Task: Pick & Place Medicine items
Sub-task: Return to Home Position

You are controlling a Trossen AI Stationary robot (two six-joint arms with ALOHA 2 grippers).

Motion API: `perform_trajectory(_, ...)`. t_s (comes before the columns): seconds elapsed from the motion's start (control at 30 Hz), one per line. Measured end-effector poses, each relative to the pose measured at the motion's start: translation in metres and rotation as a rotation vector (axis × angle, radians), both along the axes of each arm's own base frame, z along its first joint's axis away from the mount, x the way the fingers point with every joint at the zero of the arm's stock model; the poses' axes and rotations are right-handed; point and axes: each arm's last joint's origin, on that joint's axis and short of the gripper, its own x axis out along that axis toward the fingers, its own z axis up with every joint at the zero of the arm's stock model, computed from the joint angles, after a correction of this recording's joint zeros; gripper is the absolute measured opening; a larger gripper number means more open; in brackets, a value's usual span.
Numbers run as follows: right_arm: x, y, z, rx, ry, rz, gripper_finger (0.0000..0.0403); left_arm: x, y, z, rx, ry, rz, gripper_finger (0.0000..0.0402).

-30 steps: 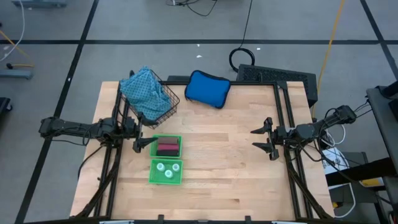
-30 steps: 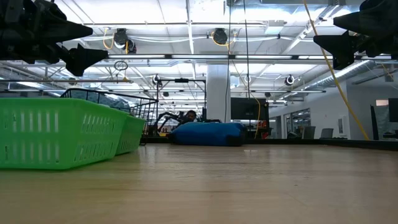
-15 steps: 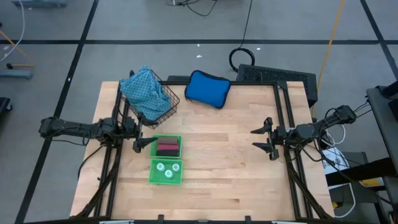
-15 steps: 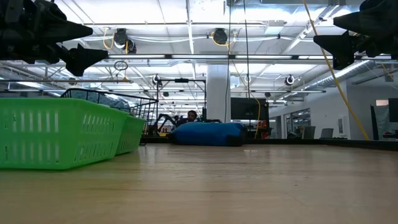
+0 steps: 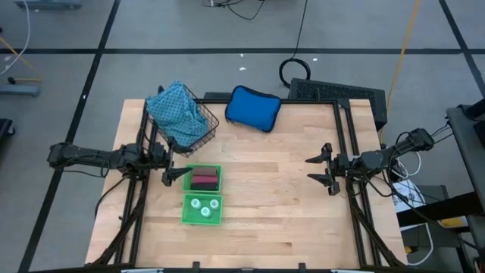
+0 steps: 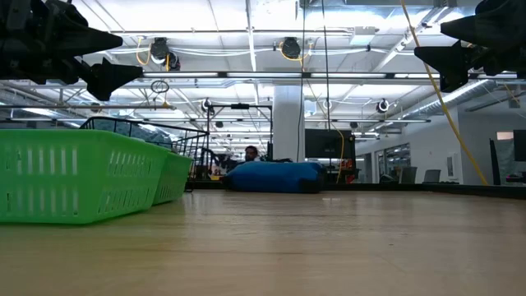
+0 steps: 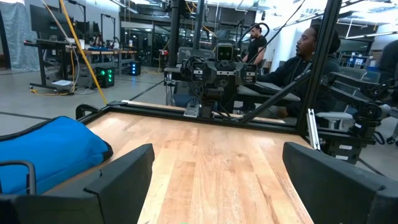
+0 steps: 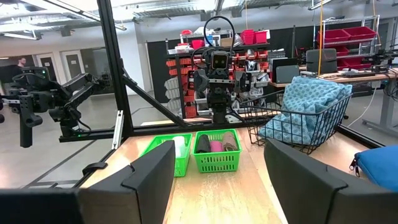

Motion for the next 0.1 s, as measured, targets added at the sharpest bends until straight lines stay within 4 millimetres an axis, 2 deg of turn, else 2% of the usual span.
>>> perform_trajectory(0.1, 0.0, 0.0, 0.0, 0.0, 0.0, 0.0, 0.0238, 0.0, 0.0, 0.0, 0.0, 0.0, 0.0, 0.0365)
